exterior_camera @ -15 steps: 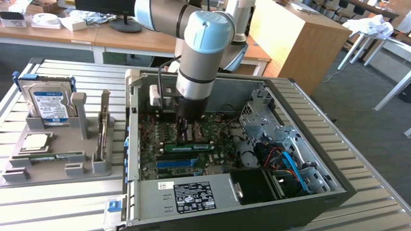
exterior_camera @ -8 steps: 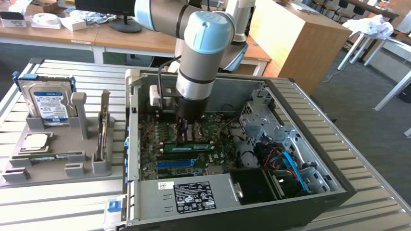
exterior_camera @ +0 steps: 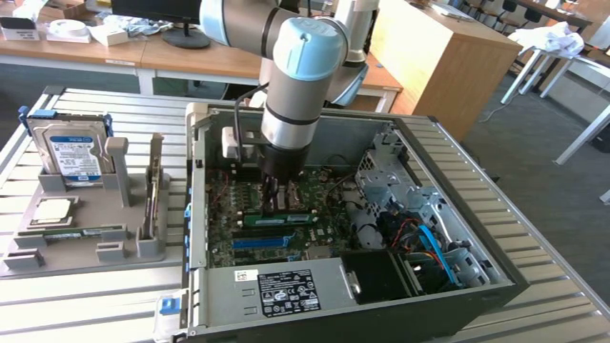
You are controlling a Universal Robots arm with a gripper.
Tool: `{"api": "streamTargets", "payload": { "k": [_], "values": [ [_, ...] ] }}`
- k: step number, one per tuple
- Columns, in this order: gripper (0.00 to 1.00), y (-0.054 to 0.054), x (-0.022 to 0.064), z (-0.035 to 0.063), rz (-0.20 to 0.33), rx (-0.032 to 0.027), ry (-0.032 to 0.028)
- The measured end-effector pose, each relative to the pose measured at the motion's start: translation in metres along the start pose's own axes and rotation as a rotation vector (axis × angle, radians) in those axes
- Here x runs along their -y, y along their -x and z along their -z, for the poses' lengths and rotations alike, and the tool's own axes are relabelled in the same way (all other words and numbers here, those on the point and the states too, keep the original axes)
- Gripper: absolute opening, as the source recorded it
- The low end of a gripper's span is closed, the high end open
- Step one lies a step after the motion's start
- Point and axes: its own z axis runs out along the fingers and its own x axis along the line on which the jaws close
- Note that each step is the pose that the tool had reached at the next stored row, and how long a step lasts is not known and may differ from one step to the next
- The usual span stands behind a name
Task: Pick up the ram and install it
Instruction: 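Press down the ram until it locks into place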
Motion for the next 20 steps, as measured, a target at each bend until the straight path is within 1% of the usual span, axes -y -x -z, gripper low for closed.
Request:
{"api": "streamTargets", "payload": {
  "k": [20],
  "values": [
    [0.10,-0.0001,0.0000,-0.0020,0.000,-0.0002,0.0000]
  ]
}}
